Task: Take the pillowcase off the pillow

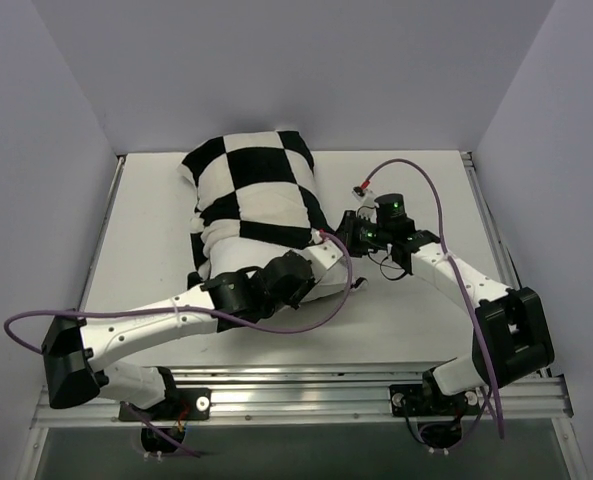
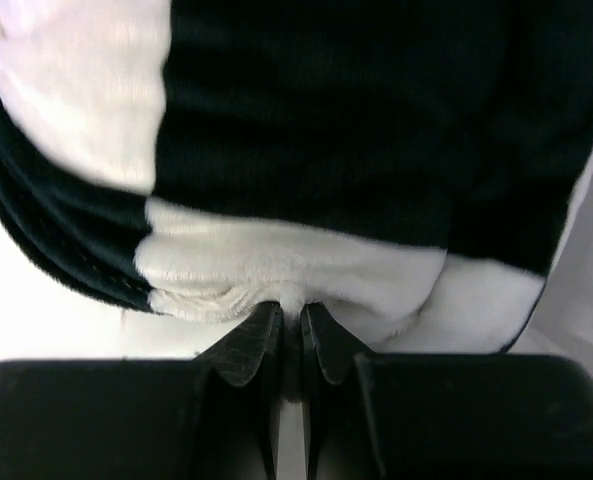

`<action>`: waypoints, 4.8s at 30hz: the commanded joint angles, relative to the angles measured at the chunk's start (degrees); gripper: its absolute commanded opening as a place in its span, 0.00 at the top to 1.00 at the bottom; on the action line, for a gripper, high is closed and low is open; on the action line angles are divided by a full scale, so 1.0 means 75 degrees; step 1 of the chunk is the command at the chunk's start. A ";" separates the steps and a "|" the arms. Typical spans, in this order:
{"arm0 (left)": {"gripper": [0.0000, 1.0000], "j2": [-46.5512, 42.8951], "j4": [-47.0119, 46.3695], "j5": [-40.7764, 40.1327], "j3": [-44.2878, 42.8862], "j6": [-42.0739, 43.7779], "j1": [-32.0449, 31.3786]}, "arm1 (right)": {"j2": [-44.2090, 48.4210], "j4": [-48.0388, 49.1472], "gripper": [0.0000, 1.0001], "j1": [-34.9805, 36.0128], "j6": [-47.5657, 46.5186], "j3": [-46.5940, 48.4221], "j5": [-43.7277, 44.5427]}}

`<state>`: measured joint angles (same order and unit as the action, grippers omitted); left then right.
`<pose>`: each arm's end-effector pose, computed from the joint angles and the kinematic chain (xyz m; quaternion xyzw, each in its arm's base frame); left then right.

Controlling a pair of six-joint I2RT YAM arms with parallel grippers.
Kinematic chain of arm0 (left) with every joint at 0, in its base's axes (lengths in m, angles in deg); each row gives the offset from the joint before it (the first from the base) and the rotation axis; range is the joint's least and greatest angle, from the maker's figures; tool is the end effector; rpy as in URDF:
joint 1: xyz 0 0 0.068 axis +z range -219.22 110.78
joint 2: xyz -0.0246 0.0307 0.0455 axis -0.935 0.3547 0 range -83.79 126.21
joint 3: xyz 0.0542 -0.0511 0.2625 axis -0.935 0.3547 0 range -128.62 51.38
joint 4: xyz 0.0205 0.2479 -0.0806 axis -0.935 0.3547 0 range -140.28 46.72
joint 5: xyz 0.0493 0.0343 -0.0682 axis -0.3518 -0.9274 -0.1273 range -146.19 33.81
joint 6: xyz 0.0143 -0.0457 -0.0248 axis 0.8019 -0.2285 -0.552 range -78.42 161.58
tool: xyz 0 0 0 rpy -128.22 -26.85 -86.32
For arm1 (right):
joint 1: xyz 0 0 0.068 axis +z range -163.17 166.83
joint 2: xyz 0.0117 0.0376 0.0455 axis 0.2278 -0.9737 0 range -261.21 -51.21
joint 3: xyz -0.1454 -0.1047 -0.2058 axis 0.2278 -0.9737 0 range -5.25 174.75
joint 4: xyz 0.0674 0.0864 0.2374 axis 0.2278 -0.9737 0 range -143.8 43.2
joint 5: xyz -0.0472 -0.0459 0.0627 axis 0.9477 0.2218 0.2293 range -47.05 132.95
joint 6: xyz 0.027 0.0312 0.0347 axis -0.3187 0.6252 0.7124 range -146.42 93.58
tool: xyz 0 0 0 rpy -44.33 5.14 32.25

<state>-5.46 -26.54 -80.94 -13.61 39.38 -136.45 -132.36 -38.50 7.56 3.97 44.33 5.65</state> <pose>0.1312 -0.2742 0.3099 0.3895 0.7887 -0.0901 0.4670 0.2857 0.1311 0.2569 -0.1086 0.8033 0.4657 0.3549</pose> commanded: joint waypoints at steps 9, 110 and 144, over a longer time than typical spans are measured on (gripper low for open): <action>0.98 -0.2790 0.1216 0.1215 -0.0076 -0.1125 -0.0213 | -0.2561 0.1084 1.00 -0.0655 -0.0408 0.2341 0.2219; 0.08 -0.2734 -0.1722 0.6336 0.3977 -0.5378 0.7979 | -0.2083 -0.3895 0.07 0.5909 -0.2681 0.2260 0.9379; 0.98 -0.1103 -0.2499 0.2742 0.2818 -0.6222 0.7871 | 0.2892 -0.4316 1.00 0.3976 -0.2189 0.1638 0.7868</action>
<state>-10.99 -49.35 -46.62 11.07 -7.52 -83.05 -121.32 -63.88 39.87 -14.45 55.09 62.02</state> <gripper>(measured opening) 0.060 0.095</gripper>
